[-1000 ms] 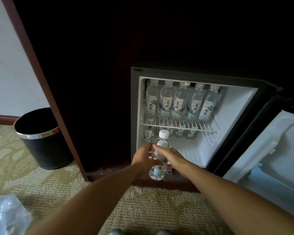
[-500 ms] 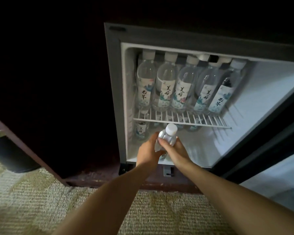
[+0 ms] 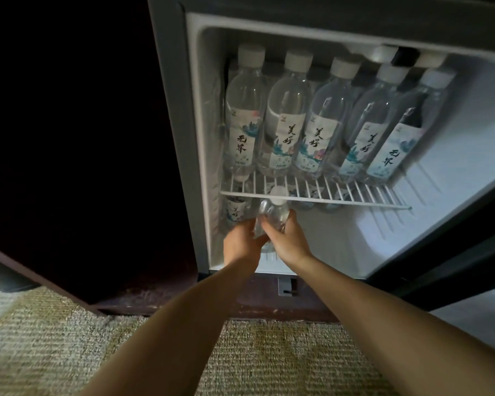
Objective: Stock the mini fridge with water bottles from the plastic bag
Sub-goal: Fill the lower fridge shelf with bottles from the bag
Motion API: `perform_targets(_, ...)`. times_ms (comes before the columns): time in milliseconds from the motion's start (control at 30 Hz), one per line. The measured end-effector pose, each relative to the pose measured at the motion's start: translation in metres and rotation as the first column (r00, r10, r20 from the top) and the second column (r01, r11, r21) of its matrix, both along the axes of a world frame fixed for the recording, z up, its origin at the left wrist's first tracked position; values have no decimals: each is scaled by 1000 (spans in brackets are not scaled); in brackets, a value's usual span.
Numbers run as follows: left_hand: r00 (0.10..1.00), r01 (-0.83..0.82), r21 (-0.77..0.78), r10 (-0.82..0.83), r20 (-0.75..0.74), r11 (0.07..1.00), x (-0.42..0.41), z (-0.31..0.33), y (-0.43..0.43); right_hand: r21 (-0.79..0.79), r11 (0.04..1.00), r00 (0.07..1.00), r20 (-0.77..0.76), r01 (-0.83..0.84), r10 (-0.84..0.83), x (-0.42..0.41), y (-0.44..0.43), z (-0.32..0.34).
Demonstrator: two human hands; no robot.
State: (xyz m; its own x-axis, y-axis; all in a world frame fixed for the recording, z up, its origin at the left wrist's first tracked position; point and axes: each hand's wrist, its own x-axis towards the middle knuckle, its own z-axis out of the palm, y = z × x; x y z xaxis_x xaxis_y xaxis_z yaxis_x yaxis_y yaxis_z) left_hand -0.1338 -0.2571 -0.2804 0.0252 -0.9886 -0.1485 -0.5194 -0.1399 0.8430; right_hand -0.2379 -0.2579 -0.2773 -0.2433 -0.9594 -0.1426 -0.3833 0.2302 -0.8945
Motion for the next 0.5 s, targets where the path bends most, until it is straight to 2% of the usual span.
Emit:
perform_targets(167, 991, -60, 22, 57, 122, 998, -6, -2, -9, 6, 1000, 999, -26, 23, -23, 4, -20, 1)
perform_targets(367, 971, -230, 125, 235, -29, 965, -16, 5, -20, 39, 997, 996, -64, 71, -68, 15, -47, -2)
perform_targets(500, 958, -253, 172, 271, -92, 952, -17, 6, -30, 49, 994, 994, -39, 101, -99, 17, -56, -2)
